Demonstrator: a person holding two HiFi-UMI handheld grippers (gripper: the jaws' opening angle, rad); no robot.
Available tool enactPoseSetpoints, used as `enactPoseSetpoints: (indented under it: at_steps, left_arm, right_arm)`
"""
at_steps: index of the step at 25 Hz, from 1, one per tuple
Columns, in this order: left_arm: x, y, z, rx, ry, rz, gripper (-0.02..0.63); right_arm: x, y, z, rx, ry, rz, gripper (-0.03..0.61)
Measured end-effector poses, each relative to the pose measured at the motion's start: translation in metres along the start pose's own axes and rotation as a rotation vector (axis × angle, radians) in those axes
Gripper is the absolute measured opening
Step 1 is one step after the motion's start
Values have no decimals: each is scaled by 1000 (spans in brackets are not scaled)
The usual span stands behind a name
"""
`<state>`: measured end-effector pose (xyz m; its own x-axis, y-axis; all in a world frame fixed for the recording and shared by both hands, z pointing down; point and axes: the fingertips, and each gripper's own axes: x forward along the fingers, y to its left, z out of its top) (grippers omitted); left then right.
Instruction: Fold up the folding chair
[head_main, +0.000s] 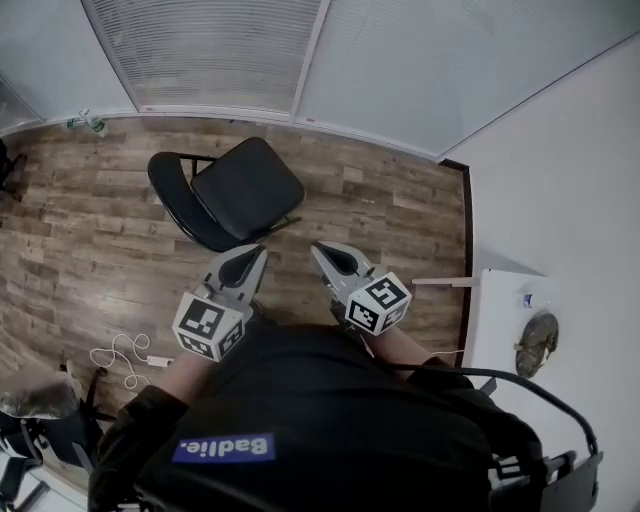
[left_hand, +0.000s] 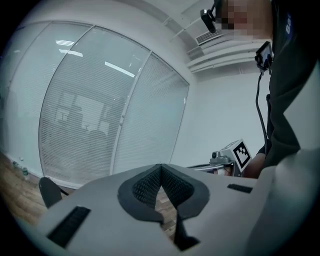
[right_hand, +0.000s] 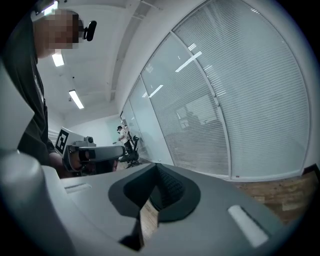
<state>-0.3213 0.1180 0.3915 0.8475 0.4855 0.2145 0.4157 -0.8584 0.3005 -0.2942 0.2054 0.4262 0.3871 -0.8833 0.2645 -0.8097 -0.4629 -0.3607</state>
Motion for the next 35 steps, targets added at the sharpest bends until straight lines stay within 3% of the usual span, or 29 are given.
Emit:
enactPoseSetpoints:
  at_steps: [6, 12, 19, 24, 28, 35]
  left_arm:
    - [14, 53, 13, -4, -8, 37, 3]
    - [44, 91, 23, -11, -5, 133, 5]
    - [94, 115, 36, -44, -20, 267, 5]
    - [122, 146, 28, -81, -12, 438, 5]
    - [112, 168, 16, -123, 11, 568, 5]
    - [63, 217, -25, -250, 115, 696, 6]
  right_arm:
    - [48, -21, 17, -7, 16, 11, 2]
    - [87, -60, 35, -5, 29, 79, 2]
    - [122, -120, 53, -14, 77, 208, 2]
    - [132, -181, 48, -6, 128, 267, 2]
    - [139, -202, 33, 9, 183, 307, 2]
    - [175, -199, 8, 32, 257, 356, 3]
